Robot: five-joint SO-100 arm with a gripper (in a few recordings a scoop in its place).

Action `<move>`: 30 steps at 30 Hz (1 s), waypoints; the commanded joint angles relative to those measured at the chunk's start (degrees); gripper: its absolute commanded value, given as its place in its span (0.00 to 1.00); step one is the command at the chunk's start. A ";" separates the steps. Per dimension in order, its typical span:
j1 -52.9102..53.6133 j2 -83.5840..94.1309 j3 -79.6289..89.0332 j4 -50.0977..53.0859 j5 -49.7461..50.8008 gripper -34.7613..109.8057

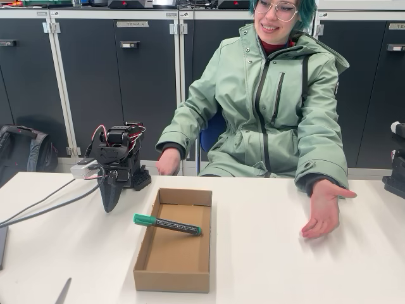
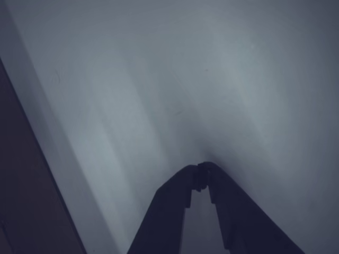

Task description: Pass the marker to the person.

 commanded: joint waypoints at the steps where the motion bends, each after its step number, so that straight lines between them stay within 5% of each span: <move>1: -1.93 0.53 1.05 -8.00 11.51 0.21; 14: -2.02 0.53 1.05 -1.41 1.76 0.21; 22: -3.43 0.44 -1.23 -8.17 8.00 0.21; 30: -8.26 -10.99 -20.39 -10.46 17.93 0.21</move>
